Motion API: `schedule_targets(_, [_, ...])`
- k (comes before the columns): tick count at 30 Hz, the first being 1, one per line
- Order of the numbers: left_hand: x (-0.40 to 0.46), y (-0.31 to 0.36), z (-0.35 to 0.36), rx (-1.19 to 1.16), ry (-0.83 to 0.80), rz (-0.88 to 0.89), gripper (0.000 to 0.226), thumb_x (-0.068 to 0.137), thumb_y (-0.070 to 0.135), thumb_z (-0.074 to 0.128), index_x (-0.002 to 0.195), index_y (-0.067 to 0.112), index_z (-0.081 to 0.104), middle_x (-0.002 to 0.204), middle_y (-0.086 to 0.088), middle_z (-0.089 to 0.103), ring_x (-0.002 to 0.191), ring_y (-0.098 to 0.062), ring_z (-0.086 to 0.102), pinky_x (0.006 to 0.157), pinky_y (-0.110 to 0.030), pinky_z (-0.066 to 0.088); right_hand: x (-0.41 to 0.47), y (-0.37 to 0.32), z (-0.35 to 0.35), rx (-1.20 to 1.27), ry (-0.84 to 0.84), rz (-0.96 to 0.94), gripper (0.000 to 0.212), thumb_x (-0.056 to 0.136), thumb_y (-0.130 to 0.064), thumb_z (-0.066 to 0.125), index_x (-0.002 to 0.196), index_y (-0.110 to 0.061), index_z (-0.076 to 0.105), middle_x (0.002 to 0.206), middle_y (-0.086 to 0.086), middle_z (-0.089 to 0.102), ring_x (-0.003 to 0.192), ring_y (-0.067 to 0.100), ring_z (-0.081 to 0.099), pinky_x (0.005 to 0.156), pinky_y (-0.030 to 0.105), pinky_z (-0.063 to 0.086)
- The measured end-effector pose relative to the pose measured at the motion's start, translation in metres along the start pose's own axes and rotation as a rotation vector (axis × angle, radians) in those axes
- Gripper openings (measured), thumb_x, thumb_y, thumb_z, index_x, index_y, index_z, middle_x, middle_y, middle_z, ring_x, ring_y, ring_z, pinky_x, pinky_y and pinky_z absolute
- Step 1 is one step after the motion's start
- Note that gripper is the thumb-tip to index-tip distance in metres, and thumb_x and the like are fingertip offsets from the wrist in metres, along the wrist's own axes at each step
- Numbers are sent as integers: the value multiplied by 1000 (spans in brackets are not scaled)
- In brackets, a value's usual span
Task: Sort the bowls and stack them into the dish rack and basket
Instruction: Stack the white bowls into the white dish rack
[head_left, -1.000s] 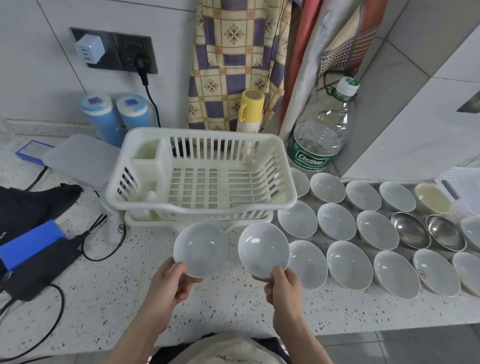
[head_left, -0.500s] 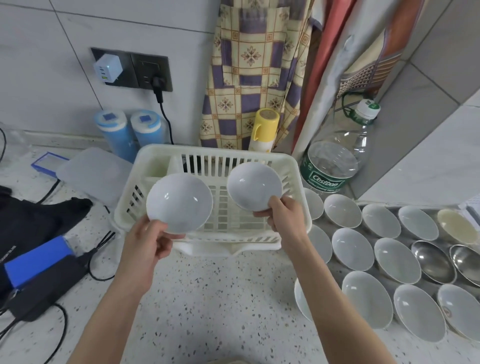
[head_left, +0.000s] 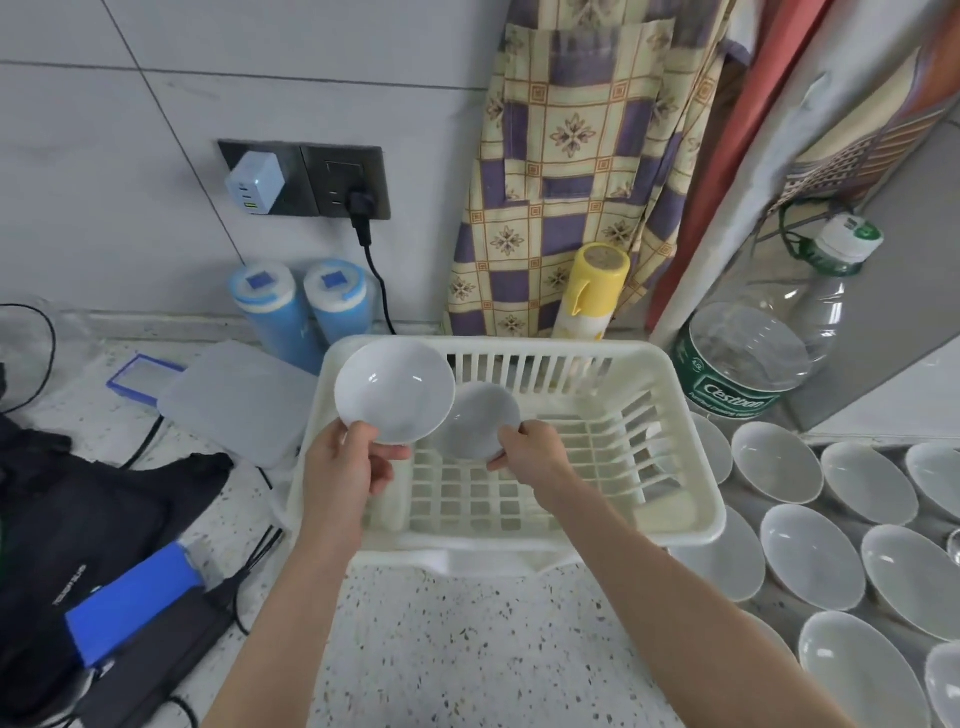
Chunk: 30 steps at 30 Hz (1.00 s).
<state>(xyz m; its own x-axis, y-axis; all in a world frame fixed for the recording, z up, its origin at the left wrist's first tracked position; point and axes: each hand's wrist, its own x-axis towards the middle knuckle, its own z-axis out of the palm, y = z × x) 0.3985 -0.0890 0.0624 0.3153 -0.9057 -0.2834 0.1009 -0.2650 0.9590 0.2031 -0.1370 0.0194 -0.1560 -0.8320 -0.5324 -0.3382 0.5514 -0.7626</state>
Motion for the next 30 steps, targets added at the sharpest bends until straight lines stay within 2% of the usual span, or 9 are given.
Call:
schedule_targets(5, [18, -4, 8, 16, -31, -14, 24, 90, 14, 45, 106, 9, 62, 69, -12, 74, 44, -6, 50, 42, -19, 38, 17, -5, 12, 50, -27, 11, 16, 89, -13, 44, 86, -15, 60, 68, 5, 69, 34, -3, 53, 32, 10, 31])
schedule_targets(11, [28, -10, 15, 19, -50, -43, 23, 91, 12, 44, 106, 9, 61, 72, -18, 73, 43, -9, 50, 40, -20, 36, 30, 0, 23, 60, -66, 72, 24, 86, -10, 40, 98, -12, 61, 66, 7, 68, 45, 6, 61, 38, 18, 29])
schedule_targets(13, [28, -12, 16, 5, -48, -42, 22, 91, 11, 44, 104, 10, 61, 70, -17, 72, 42, -9, 50, 38, -20, 35, 32, 0, 25, 100, -82, 95, 23, 85, -7, 39, 92, -13, 60, 65, 9, 67, 47, 11, 57, 39, 18, 27])
schedule_targets(15, [28, -13, 17, -3, -52, -38, 22, 90, 10, 44, 103, 10, 61, 67, -15, 72, 41, -9, 49, 37, -19, 33, 31, -1, 26, 126, -118, 100, 23, 84, -3, 38, 86, -11, 59, 65, 11, 64, 47, 14, 44, 37, 17, 23])
schedule_targets(19, [27, -12, 18, -5, -71, -21, 23, 90, 10, 44, 103, 11, 63, 65, -13, 71, 41, -8, 48, 36, -19, 32, 29, 0, 25, 112, -176, 108, 27, 89, -2, 37, 106, -7, 57, 74, 9, 63, 48, 11, 38, 37, 18, 20])
schedule_targets(22, [27, -12, 18, 2, -73, -33, 23, 89, 9, 44, 103, 11, 62, 63, -11, 71, 41, -8, 47, 36, -19, 32, 25, 0, 23, 131, -217, 112, 29, 95, -9, 39, 121, -14, 50, 83, 7, 65, 54, 12, 41, 39, 18, 20])
schedule_targets(24, [27, -12, 18, 7, -74, -46, 22, 89, 8, 44, 102, 10, 62, 61, -10, 70, 41, -8, 47, 36, -19, 32, 23, 1, 23, 139, -226, 124, 22, 98, -15, 40, 119, -19, 48, 85, 3, 66, 57, 12, 42, 39, 18, 21])
schedule_targets(26, [28, -13, 18, 11, -76, -54, 22, 89, 8, 44, 101, 10, 62, 60, -10, 70, 40, -8, 46, 36, -19, 31, 20, 2, 22, 105, -212, 126, 21, 99, -24, 44, 115, -16, 54, 86, -1, 68, 57, 13, 43, 39, 18, 24])
schedule_targets(30, [30, -16, 18, 34, -74, -64, 21, 88, 9, 44, 100, 11, 62, 59, -10, 69, 40, -8, 46, 36, -19, 31, 16, 10, 18, 53, -36, 72, 37, 96, -44, 52, 110, -11, 65, 80, -6, 71, 55, 10, 43, 44, 20, 33])
